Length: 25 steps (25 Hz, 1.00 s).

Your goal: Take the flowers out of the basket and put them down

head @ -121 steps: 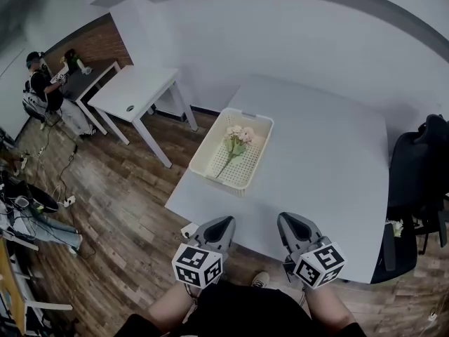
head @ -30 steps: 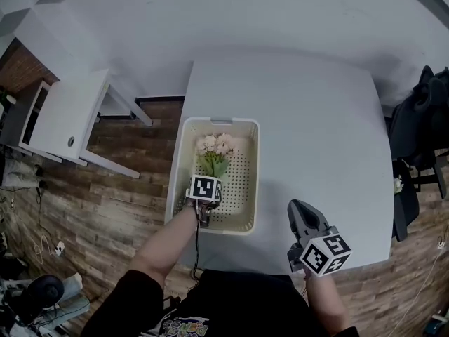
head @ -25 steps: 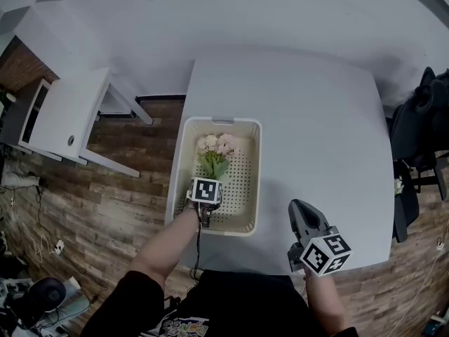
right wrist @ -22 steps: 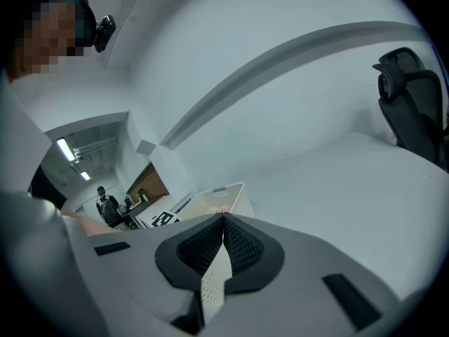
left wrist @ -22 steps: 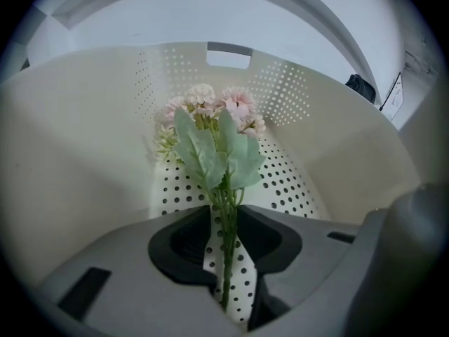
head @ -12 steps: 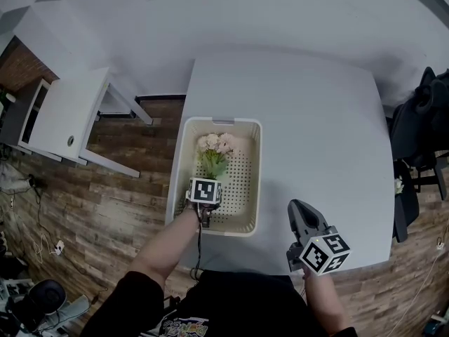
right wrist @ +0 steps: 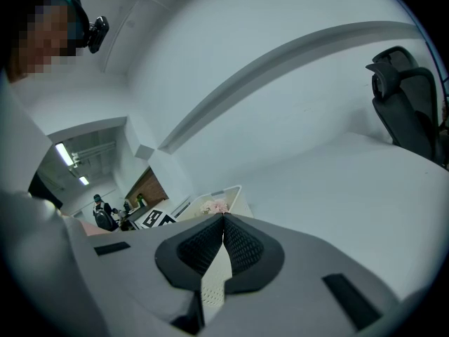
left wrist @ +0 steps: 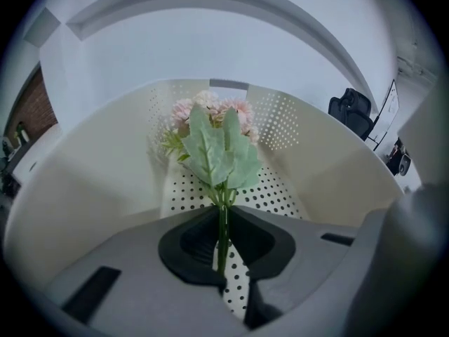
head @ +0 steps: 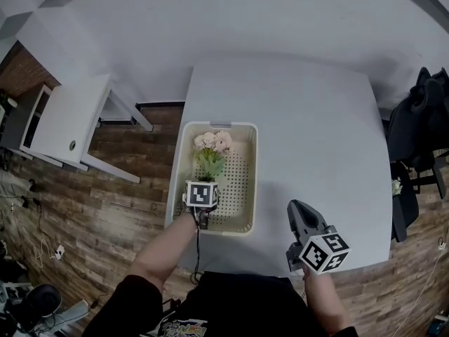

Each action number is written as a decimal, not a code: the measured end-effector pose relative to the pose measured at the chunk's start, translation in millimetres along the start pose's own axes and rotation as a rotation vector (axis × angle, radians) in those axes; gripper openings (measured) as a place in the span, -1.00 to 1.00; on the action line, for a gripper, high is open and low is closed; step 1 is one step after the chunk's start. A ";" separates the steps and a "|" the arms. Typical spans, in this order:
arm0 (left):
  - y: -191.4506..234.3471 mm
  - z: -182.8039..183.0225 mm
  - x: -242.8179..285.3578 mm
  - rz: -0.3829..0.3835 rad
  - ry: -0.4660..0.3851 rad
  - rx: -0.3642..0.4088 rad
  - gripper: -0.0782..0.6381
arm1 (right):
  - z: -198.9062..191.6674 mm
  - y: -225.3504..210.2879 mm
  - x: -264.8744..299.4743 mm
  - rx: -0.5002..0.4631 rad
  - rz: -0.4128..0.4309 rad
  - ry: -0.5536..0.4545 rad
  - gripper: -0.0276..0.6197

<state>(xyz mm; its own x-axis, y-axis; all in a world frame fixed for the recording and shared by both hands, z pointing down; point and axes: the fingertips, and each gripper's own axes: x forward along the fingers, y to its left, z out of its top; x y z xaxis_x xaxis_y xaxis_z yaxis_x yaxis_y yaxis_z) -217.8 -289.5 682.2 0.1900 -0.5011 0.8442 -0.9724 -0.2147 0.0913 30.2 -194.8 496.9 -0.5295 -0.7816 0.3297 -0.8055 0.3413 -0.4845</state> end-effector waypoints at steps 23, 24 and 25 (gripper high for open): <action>-103.6 100.7 -164.5 -0.090 -0.435 0.127 -0.66 | 28.6 -5.3 -57.1 -0.035 0.050 -0.092 -0.85; -113.9 103.1 -173.3 -0.105 -0.452 0.134 -0.66 | 29.9 -7.3 -60.4 -0.034 0.051 -0.096 -0.85; -124.7 104.9 -181.2 -0.120 -0.467 0.140 -0.66 | 30.9 -9.7 -63.7 -0.034 0.052 -0.101 -0.85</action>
<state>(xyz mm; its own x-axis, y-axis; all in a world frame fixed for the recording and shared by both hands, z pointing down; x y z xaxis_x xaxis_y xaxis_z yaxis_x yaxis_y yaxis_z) -116.7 -259.9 462.4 0.3708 -0.7810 0.5025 -0.9185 -0.3884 0.0742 80.0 -164.4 455.5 -0.5428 -0.8104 0.2208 -0.7869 0.3988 -0.4709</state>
